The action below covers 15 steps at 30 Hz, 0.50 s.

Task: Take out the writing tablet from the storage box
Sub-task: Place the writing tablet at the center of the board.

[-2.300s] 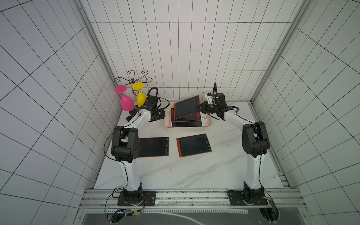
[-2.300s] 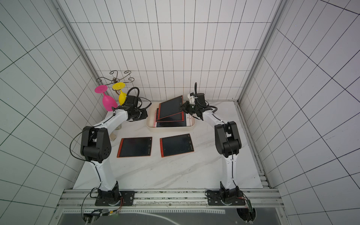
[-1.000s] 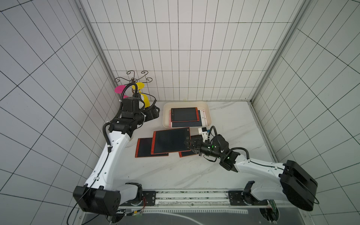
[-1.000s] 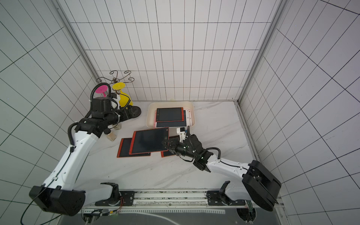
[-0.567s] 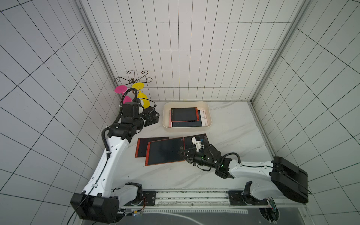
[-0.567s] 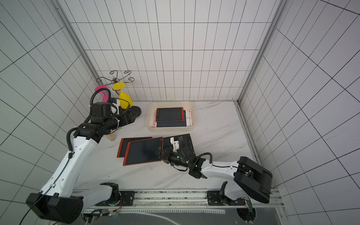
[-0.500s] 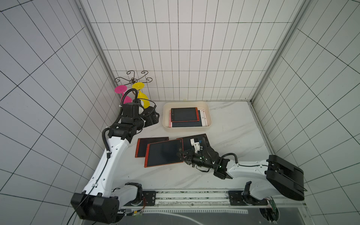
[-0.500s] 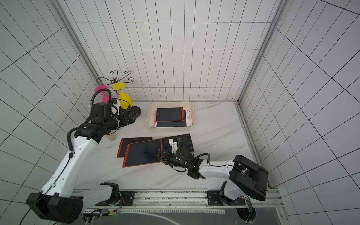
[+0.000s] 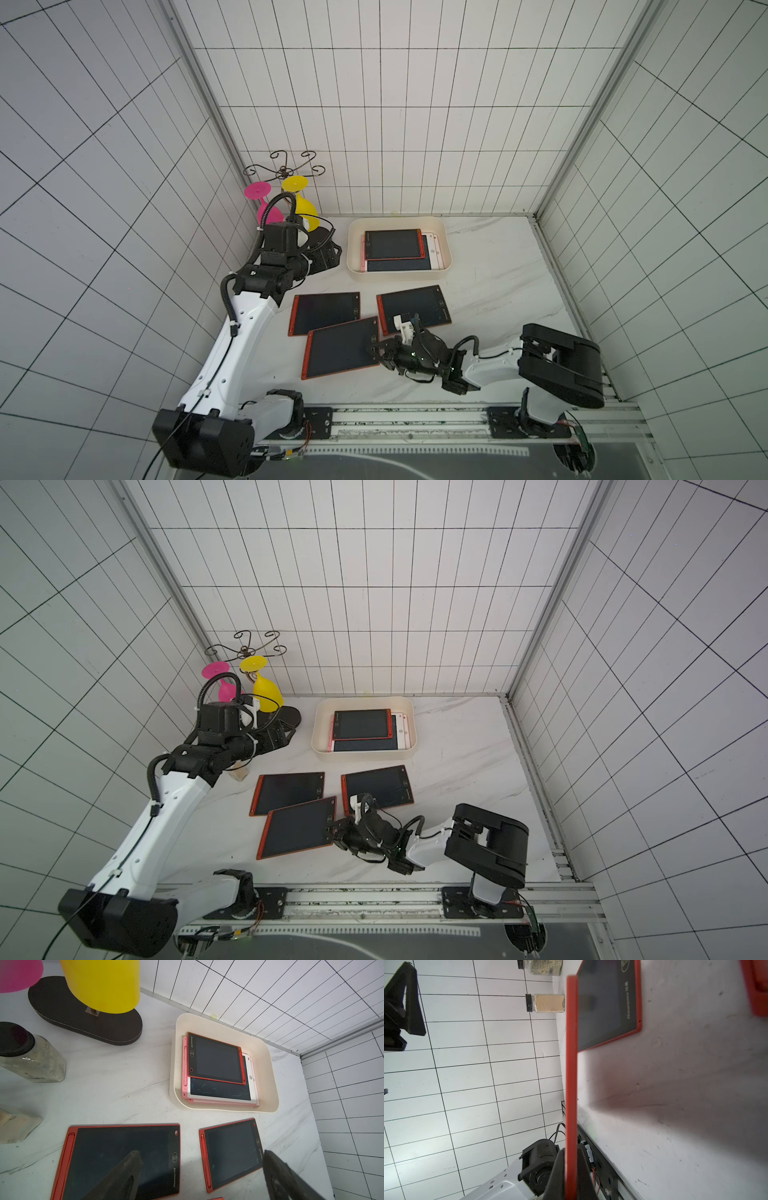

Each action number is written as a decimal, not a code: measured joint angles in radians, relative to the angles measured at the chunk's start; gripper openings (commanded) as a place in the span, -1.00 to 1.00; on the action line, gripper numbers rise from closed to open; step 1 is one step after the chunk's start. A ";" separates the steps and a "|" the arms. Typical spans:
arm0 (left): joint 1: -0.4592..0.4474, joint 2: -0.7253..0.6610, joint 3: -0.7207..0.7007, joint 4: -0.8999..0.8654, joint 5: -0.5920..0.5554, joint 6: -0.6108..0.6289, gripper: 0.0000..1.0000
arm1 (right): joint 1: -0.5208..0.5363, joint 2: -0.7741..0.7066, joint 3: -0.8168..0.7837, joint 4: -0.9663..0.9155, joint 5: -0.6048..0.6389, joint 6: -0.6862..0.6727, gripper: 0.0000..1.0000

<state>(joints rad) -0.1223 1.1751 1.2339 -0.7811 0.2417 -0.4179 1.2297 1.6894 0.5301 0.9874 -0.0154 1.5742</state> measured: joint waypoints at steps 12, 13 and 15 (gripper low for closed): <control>0.000 -0.008 -0.019 0.001 0.004 0.016 0.82 | 0.042 0.114 0.007 0.082 0.019 0.048 -1.00; 0.000 -0.008 -0.020 0.002 0.004 0.018 0.82 | 0.042 0.119 0.011 0.085 0.021 0.051 -1.00; 0.000 -0.008 -0.024 0.002 0.004 0.018 0.82 | 0.046 0.135 0.027 0.091 0.023 0.057 -0.87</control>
<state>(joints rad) -0.1226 1.1671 1.2102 -0.7788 0.2459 -0.3996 1.2755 1.8240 0.5571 1.0786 0.0078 1.6314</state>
